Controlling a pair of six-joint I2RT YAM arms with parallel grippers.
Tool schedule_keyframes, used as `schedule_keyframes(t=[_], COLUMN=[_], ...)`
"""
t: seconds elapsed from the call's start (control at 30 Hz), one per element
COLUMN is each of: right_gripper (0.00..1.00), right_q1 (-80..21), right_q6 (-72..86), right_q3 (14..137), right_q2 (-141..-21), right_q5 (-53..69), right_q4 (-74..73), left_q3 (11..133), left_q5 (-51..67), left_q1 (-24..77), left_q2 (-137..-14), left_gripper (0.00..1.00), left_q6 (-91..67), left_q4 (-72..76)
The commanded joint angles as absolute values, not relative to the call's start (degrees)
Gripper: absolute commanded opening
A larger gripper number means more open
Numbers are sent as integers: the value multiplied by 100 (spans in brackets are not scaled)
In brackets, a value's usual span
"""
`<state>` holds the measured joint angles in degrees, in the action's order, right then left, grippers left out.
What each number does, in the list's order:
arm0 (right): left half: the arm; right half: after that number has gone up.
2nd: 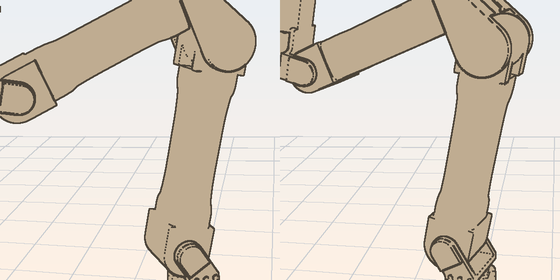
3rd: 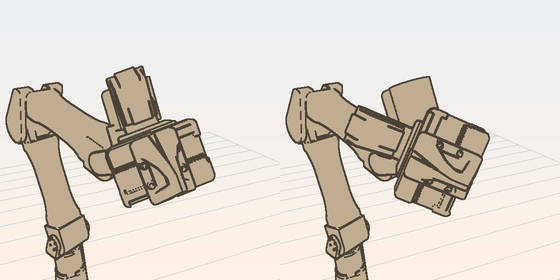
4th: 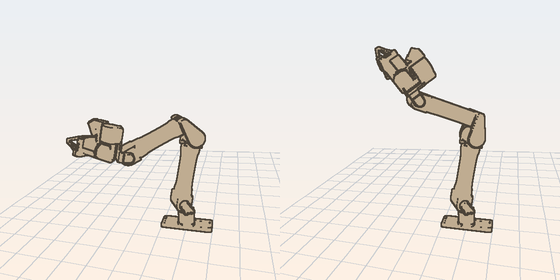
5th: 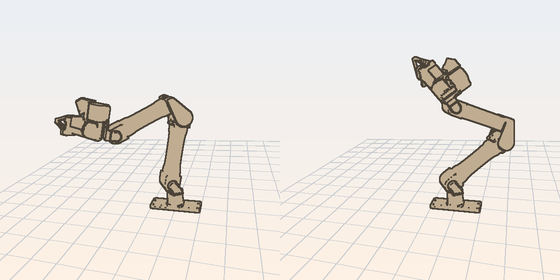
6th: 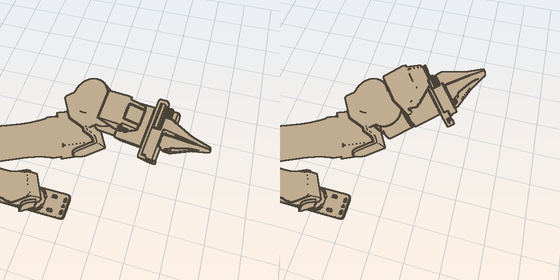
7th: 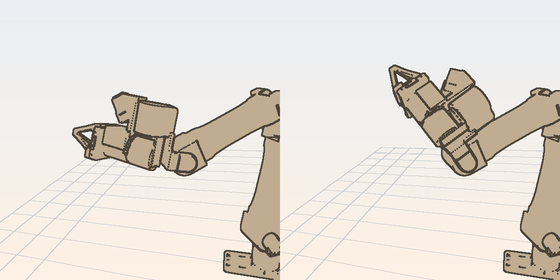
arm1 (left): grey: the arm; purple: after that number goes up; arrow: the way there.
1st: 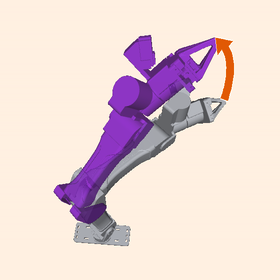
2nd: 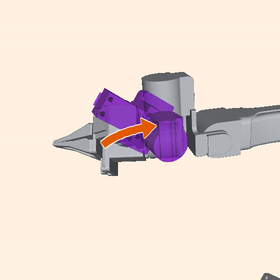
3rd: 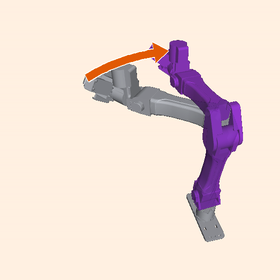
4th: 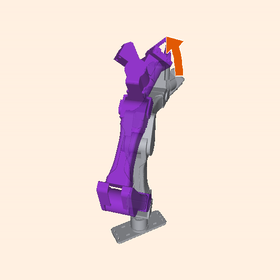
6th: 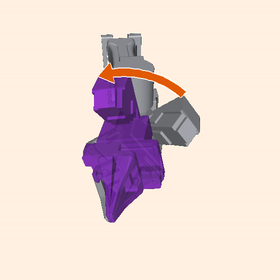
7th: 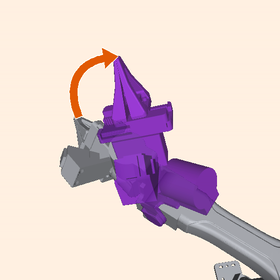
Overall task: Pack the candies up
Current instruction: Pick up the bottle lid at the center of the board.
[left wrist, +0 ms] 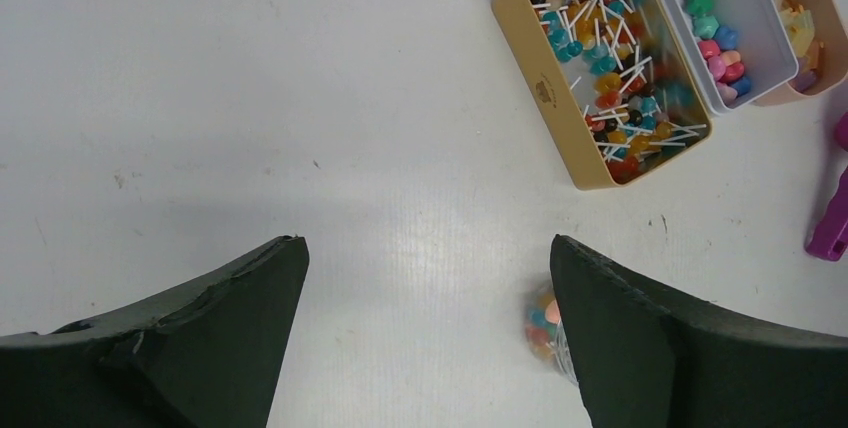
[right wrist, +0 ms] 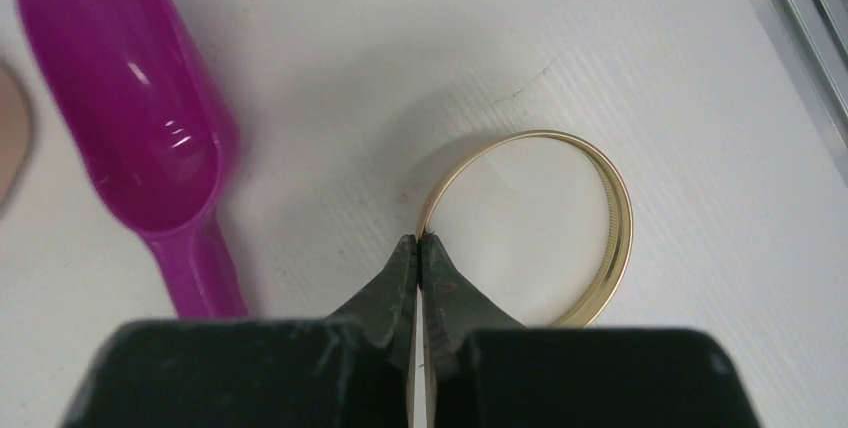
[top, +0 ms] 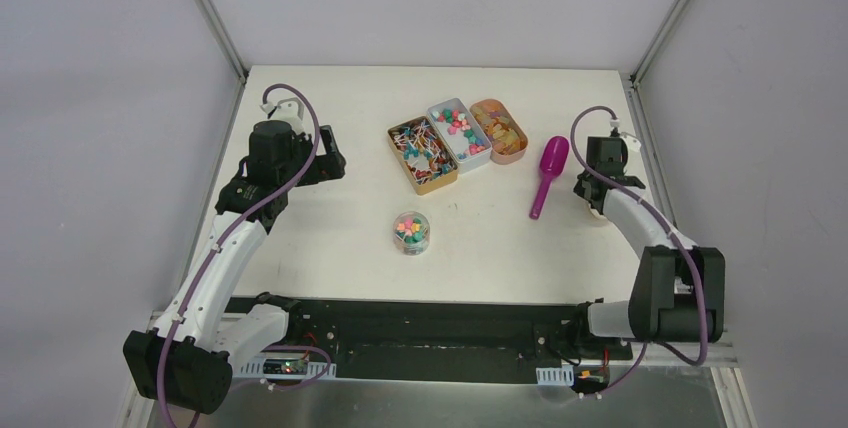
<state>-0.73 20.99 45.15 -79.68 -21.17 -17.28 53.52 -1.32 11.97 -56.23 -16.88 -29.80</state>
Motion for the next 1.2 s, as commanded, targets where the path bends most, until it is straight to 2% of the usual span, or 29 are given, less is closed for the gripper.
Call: schedule_keyframes(t=[0.0,0.3,0.57,0.8,1.17], right_gripper=[0,0,0,0,0], right_q1=[-320,-1273,-2096,-2709,-3536], right_q6=[2121,2147,3145,4210,5386], right_q3=[4740,5027,5036,4660,4499], right_q2=[-7223,-6159,-5760,-5550,-5651], right_q5=[-1939,-761,829,2064,2704], right_q4=[-2047,-2318,-1916,-363,1219], left_q3=[5370,5179,5025,4458,3896], left_q5=[202,1292,3066,4739,5340], left_q1=[1197,1205,1205,1262,1432], left_q2=[-5590,-5358,-5146,-4974,-4632], left_gripper=[96,94,94,99,99], left_q6=[-1574,-1569,-1597,-1620,-1484], left_q4=[-2762,-2191,-1319,281,1657])
